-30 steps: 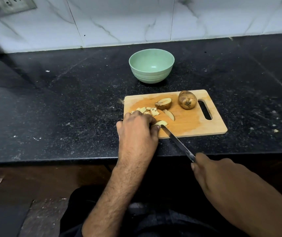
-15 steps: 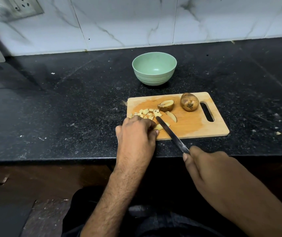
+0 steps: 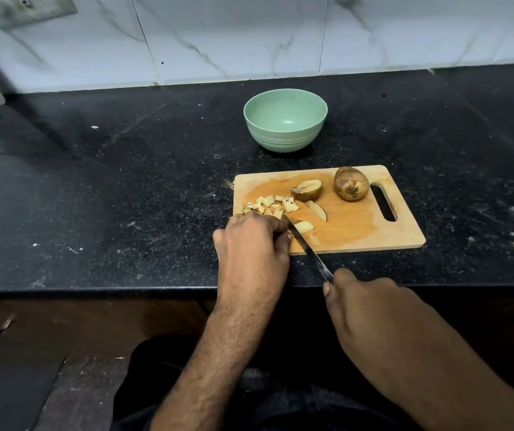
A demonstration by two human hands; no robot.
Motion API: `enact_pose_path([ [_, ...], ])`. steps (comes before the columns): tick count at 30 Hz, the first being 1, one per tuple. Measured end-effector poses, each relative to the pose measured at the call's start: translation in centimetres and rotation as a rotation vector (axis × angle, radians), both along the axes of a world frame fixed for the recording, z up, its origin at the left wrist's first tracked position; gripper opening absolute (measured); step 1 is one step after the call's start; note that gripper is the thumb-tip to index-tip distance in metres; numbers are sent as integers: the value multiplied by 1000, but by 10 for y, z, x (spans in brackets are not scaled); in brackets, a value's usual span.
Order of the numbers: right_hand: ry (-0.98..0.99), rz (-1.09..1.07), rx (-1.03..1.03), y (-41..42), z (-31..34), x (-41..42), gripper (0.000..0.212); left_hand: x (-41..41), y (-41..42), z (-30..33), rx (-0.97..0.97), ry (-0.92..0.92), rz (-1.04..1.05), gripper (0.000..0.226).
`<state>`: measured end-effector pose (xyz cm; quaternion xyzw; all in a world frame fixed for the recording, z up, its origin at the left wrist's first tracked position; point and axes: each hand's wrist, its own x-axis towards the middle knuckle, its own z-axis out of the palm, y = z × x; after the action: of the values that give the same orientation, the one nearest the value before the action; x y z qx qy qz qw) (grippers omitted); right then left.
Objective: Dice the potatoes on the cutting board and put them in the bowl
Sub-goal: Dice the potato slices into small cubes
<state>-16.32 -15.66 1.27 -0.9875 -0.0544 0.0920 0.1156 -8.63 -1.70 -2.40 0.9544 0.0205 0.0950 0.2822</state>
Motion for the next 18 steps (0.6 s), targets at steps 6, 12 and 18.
enact_pose_path([
  [6,21,-4,-67,7,2,3,17,1,-1,0,-98,11,20,9],
  [12,51,-8,-86,8,-7,16,11,3,0,1,-97,19,12,9],
  [18,201,39,-83,-17,4,-1,18,-1,-1,-2,-88,-31,18,12],
])
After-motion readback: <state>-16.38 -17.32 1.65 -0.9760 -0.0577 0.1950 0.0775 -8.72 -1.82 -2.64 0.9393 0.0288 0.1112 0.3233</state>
